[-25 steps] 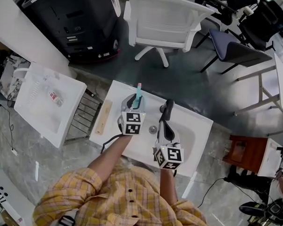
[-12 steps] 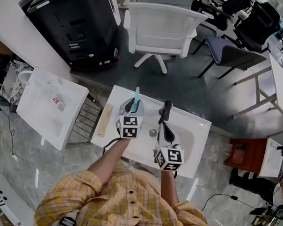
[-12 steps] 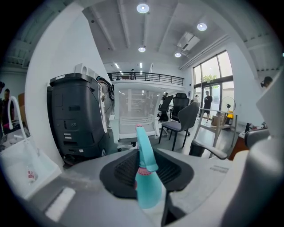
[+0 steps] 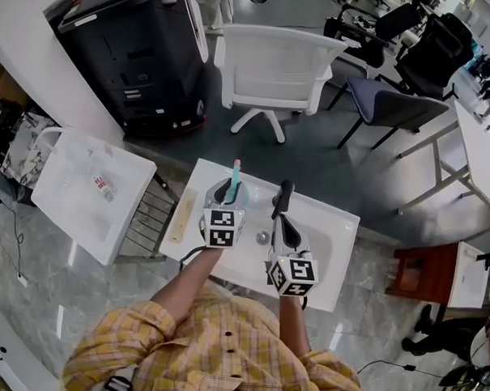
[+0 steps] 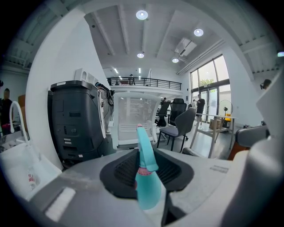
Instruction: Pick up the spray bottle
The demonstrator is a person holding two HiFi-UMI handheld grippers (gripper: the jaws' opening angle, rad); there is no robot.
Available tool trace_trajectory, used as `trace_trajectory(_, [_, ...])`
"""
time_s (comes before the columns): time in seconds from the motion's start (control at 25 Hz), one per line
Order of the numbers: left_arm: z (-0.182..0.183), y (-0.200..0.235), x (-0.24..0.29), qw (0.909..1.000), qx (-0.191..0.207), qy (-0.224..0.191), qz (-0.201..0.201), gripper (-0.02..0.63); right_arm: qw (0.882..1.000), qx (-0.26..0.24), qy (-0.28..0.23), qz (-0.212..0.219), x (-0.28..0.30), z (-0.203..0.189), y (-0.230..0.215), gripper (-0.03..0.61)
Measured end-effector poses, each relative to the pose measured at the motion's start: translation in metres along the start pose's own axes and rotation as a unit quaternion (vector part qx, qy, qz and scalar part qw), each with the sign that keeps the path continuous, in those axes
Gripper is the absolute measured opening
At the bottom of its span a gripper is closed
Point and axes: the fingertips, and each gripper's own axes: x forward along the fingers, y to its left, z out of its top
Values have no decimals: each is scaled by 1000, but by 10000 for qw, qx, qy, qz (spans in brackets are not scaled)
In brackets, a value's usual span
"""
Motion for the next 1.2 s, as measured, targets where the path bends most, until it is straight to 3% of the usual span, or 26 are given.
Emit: trace_trajectory(1.2, [60,-32,-86,9960,191,-808,-336,95,9987,-188,-468,81,-39,48,11,-2])
